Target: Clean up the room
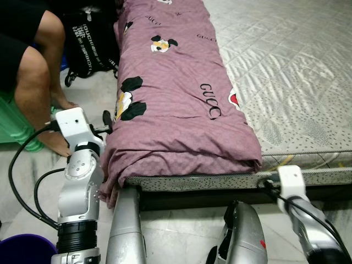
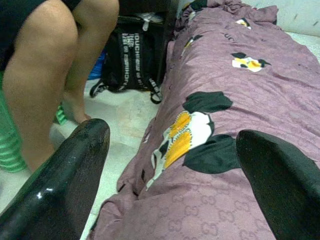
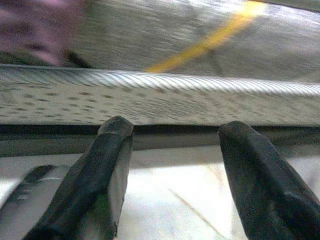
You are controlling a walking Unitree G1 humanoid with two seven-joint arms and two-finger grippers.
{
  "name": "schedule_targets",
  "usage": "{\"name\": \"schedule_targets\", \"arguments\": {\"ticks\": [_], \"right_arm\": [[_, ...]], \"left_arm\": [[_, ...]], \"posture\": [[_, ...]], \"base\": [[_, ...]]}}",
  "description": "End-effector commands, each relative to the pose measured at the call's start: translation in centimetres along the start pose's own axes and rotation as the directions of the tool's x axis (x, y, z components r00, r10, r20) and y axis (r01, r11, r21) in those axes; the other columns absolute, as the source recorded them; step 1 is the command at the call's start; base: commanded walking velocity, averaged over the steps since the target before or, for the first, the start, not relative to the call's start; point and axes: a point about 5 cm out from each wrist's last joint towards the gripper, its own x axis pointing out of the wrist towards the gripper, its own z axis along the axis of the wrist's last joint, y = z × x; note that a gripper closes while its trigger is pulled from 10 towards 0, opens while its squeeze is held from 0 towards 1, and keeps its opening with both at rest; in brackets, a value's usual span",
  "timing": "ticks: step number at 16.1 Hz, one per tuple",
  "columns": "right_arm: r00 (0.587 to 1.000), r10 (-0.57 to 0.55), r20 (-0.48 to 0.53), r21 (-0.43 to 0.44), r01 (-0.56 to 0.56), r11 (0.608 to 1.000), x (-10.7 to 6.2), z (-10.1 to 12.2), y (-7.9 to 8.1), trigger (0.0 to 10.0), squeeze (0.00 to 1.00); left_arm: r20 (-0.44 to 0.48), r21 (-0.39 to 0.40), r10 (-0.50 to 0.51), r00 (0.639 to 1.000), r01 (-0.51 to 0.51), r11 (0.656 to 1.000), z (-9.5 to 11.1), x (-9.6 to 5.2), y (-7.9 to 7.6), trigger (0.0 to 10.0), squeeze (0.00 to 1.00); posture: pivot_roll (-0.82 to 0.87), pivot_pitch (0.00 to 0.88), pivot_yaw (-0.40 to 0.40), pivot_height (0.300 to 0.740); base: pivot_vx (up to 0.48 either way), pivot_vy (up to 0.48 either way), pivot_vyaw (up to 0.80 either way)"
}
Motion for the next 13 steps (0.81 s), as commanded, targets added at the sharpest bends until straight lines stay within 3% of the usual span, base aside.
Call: {"name": "schedule_targets", "arguments": {"ticks": [1, 3, 4, 5, 6, 8, 11, 13], "right_arm": [[0.998, -0.054, 0.032, -0.006, 0.054, 0.999, -0.2, 0.7, -1.0, 10.0, 1.00], [0.987, -0.129, 0.097, 0.009, 0.129, 0.992, -0.2, 2.2, -1.8, 10.0, 1.00], [0.965, -0.188, 0.181, 0.035, 0.185, 0.982, 0.0, 4.4, -2.5, 10.0, 1.00], [0.965, -0.188, 0.181, 0.035, 0.185, 0.982, 0.0, 4.4, -2.5, 10.0, 1.00], [0.929, -0.162, 0.334, 0.127, 0.127, 0.984, 0.2, 8.9, -2.0, 10.0, 1.00], [0.884, -0.042, 0.465, 0.087, 0.001, 0.996, 0.2, 12.8, -0.1, 10.0, 1.00], [0.874, 0.108, 0.474, 0.058, -0.154, 0.986, 1.1, 14.8, 2.4, 10.0, 1.00], [0.874, 0.108, 0.474, 0.058, -0.154, 0.986, 1.1, 14.8, 2.4, 10.0, 1.00]], "left_arm": [[0.004, 0.003, 0.005, 1.000, -0.005, 1.000, 0.1, 0.2, 0.0, 10.0, 0.00], [0.005, 0.000, 0.003, 1.000, -0.003, 1.000, 0.1, 0.3, -0.2, 10.0, 0.00], [0.006, -0.001, 0.002, 1.000, -0.002, 1.000, 0.1, 0.3, -0.2, 10.0, 0.00], [0.006, -0.001, 0.002, 1.000, -0.002, 1.000, 0.1, 0.3, -0.2, 10.0, 0.00], [0.016, -0.001, 0.007, 1.000, -0.007, 1.000, 0.4, 0.5, -0.1, 10.0, 0.00], [0.022, -0.002, 0.010, 1.000, -0.010, 1.000, 0.5, 0.6, -0.1, 10.0, 0.00], [0.017, -0.006, 0.003, 1.000, -0.002, 1.000, 0.2, 0.3, -0.4, 10.0, 0.00], [0.017, -0.006, 0.003, 1.000, -0.002, 1.000, 0.2, 0.3, -0.4, 10.0, 0.00]], "posture": [[0.03, 0.036, -0.005, 0.526], [0.03, 0.032, -0.002, 0.526], [0.03, 0.030, -0.002, 0.526], [0.03, 0.030, -0.002, 0.526], [0.04, 0.024, -0.003, 0.526], [0.05, 0.023, -0.004, 0.526], [0.05, 0.022, -0.006, 0.526], [0.05, 0.022, -0.006, 0.526]], "base": [[0.000, 0.000, 0.00], [0.000, 0.000, 0.00], [0.000, 0.000, 0.00], [0.000, 0.000, 0.00], [0.000, 0.000, 0.00], [0.000, 0.000, 0.00], [0.000, 0.000, 0.00], [0.000, 0.000, 0.00]]}}
